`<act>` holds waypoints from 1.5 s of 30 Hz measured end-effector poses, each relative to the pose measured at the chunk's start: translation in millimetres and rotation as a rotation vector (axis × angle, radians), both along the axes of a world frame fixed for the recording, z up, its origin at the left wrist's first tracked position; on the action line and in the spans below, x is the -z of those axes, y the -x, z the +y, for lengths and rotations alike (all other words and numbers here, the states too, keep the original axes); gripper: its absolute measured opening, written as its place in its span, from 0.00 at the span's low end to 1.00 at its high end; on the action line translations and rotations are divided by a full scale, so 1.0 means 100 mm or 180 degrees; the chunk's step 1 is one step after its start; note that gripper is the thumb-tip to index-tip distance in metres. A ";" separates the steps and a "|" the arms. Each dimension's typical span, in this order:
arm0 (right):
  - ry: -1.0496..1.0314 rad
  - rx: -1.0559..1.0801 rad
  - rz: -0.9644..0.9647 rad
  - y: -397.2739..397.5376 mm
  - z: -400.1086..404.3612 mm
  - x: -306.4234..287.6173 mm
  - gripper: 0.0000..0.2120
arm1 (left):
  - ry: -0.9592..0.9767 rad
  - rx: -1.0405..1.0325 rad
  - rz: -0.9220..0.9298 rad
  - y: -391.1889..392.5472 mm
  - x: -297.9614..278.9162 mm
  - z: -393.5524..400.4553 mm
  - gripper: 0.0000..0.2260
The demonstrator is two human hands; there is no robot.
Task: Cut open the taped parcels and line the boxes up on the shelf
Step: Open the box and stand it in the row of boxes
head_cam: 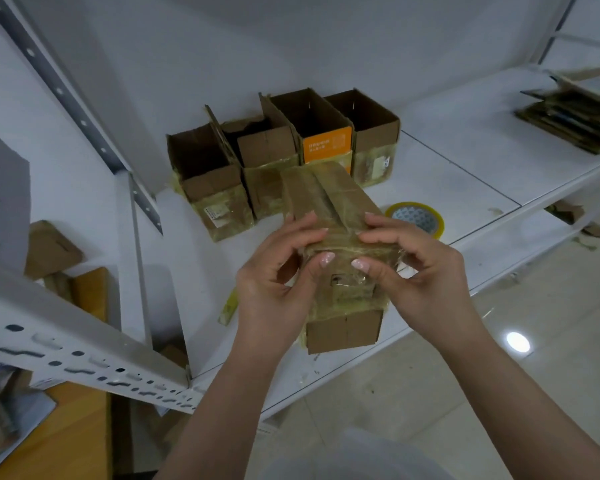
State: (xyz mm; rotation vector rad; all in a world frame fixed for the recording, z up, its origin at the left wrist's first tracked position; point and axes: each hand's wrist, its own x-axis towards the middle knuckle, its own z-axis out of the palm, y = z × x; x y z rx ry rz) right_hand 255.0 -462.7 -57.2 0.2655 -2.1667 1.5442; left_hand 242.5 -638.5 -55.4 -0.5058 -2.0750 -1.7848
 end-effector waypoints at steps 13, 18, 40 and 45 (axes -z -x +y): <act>-0.0088 0.0184 0.0448 0.00 -0.13 -0.16 0.05 | 0.0230 -0.0002 -0.0099 -0.06 -0.15 0.14 0.15; -0.0146 -0.0045 0.0292 -0.01 -0.02 -0.21 0.10 | 0.0269 -0.0119 -0.0086 -0.05 -0.17 0.08 0.13; 0.0776 -0.0232 0.0087 -0.10 0.04 -0.21 0.10 | 0.0100 -0.0197 0.0048 -0.13 -0.29 0.10 0.11; 0.0680 -0.0132 0.0062 -0.10 0.07 -0.28 0.12 | -0.0254 0.0037 -0.0198 -0.14 -0.37 0.08 0.15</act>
